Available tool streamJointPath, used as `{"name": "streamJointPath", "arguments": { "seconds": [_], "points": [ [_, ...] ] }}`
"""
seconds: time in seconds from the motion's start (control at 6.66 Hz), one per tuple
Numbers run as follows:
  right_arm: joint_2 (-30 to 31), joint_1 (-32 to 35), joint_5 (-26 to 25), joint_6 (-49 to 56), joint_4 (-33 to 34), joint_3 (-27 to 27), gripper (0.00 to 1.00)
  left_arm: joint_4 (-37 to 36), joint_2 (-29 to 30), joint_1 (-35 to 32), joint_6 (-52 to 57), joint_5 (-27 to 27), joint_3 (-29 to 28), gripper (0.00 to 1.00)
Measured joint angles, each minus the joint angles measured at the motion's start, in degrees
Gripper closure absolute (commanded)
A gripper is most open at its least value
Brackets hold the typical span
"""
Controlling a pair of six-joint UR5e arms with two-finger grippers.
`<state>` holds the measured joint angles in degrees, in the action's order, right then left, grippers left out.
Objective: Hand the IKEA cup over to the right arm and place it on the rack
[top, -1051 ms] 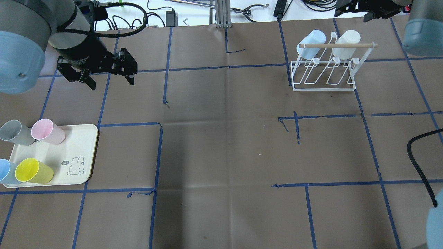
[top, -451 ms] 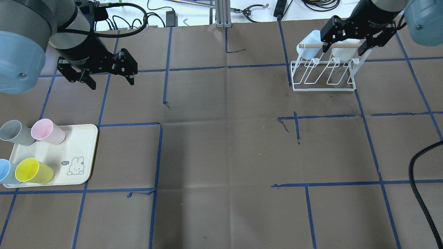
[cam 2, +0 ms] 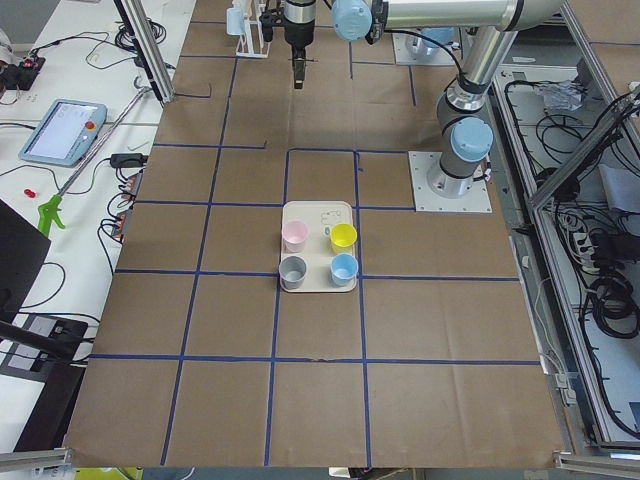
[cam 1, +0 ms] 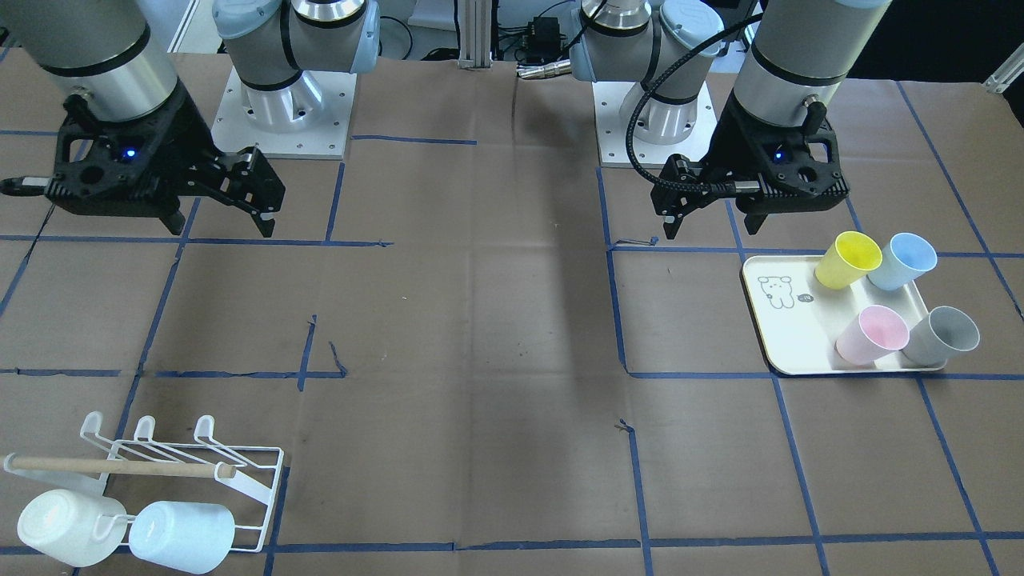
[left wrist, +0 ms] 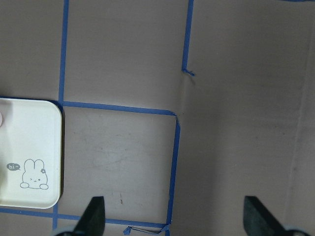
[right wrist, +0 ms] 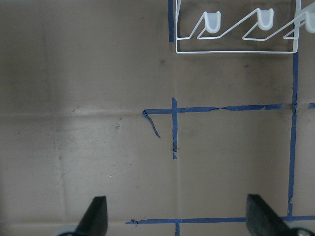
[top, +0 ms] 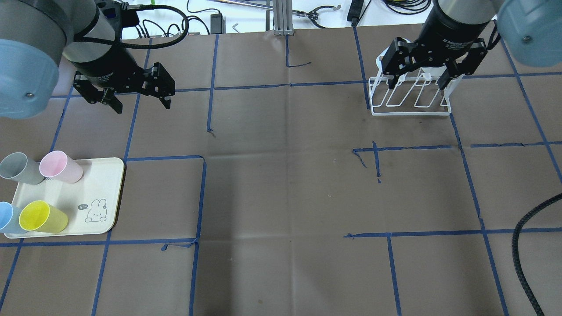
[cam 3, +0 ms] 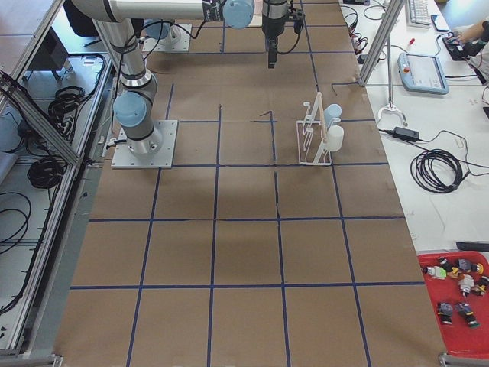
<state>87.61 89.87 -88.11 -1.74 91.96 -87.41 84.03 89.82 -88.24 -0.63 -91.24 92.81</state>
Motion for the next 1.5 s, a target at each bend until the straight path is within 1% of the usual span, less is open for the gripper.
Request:
{"name": "streamJointPath", "arguments": {
  "seconds": [0.3, 0.75, 0.9, 1.2, 1.5],
  "points": [
    [0.33, 1.39, -1.06, -1.53, -0.21, 0.7, 0.0, 0.0, 0.04, 0.0, 2.95, 0.01, -0.02, 0.0],
    [0.47, 1.47, -3.79, -1.28, -1.04, 0.72, 0.0, 0.0, 0.03, 0.0, 3.3, 1.39, -0.03, 0.0],
    [0.51, 1.54, -3.65, -1.59, -1.46, 0.71, 0.0, 0.0, -0.02, 0.0, 3.26, 1.93, -0.03, 0.0],
    [0.59, 1.6, -1.77, -2.12, -3.16, 0.63, 0.0, 0.02, -0.2, 0.0, 3.13, 1.78, -0.01, 0.0],
    [0.79, 1.62, -1.5, -3.57, -5.43, 0.23, 0.0, 0.02, -0.25, 0.0, 3.1, 1.68, 0.0, 0.0]
  ]
}}
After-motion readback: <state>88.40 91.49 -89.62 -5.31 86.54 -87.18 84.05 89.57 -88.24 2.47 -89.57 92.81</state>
